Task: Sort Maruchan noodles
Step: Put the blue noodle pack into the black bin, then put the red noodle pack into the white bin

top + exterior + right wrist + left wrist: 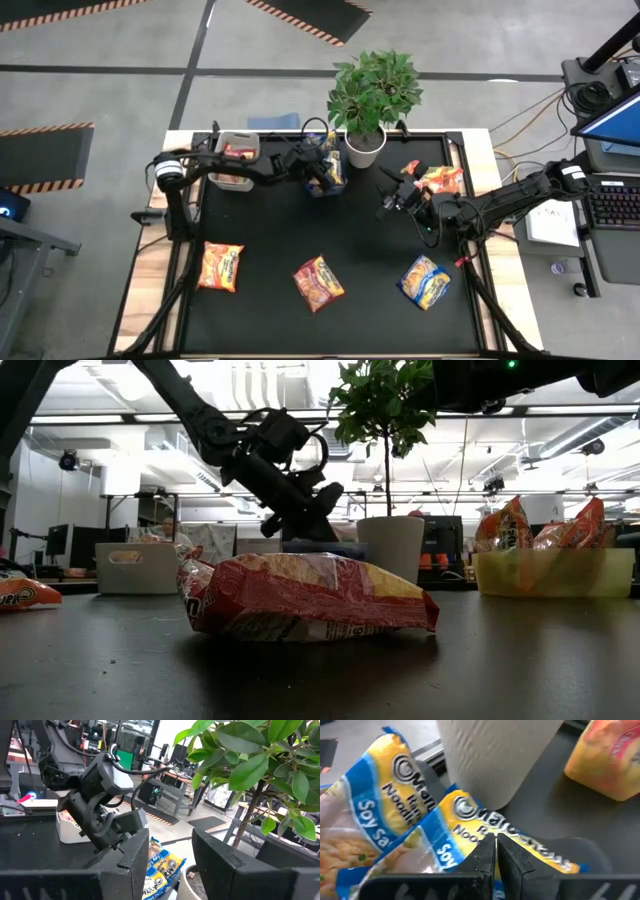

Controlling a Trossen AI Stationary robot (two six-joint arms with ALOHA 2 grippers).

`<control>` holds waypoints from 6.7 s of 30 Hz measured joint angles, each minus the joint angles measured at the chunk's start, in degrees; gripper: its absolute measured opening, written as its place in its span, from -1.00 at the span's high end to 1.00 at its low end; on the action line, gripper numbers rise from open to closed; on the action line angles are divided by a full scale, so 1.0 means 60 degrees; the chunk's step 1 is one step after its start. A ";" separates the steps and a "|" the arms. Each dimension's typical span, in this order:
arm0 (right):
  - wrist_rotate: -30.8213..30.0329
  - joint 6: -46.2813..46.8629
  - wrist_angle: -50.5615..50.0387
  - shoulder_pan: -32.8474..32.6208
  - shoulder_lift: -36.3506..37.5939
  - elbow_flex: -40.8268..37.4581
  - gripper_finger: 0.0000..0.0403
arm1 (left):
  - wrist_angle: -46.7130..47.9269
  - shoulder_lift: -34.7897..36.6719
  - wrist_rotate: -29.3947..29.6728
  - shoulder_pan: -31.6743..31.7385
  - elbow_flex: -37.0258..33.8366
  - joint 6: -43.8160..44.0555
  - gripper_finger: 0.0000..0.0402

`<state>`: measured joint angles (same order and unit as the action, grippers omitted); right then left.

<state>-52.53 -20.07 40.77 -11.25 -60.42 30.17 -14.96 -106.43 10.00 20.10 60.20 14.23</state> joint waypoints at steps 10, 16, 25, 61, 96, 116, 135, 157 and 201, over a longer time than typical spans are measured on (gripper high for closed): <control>-0.0006 -0.0393 0.0029 0.0004 0.0000 0.0112 0.32 | 0.0831 0.1488 -0.0048 -0.1227 0.0015 -0.0719 0.99; 0.0076 -0.0967 0.0034 0.0004 0.0007 0.0419 0.33 | 0.3603 0.2512 -0.1257 -0.2486 0.0015 -0.0747 0.99; 0.1095 -0.1787 0.0032 0.0025 0.0007 0.0797 0.37 | 0.4429 0.2558 -0.1189 -0.4843 0.0015 0.0734 0.99; 0.3509 -0.1910 0.0364 0.1632 0.0007 0.0860 0.37 | 0.4212 0.2134 0.0880 -0.6157 0.0015 0.2924 0.98; 0.3499 -0.1558 0.0111 0.1632 0.0007 0.0867 0.37 | 0.1703 0.2145 0.1421 -0.7472 -0.2704 0.4582 -0.18; 0.8174 0.2053 -0.3252 0.1628 -0.0106 0.0619 0.37 | -0.0153 0.1918 0.1422 -0.7547 -0.3724 0.5130 -0.07; 0.8185 0.2447 -0.3468 0.1632 -0.0106 0.0594 0.37 | -0.1252 0.0695 0.0428 -0.7554 -0.3413 0.4441 0.48; 0.8185 0.2917 -0.3462 0.1631 -0.0106 0.0565 0.37 | 0.2801 0.3491 0.2446 -0.7553 -0.3413 0.3134 0.99; 0.9340 0.4539 -0.3471 0.1606 -0.2679 0.2050 -0.34 | 0.3259 0.4888 0.4768 -0.7538 -0.2704 -0.0126 1.00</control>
<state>3.51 7.16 19.95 -1.61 -76.50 42.48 4.59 -77.10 38.61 -25.12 43.98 13.47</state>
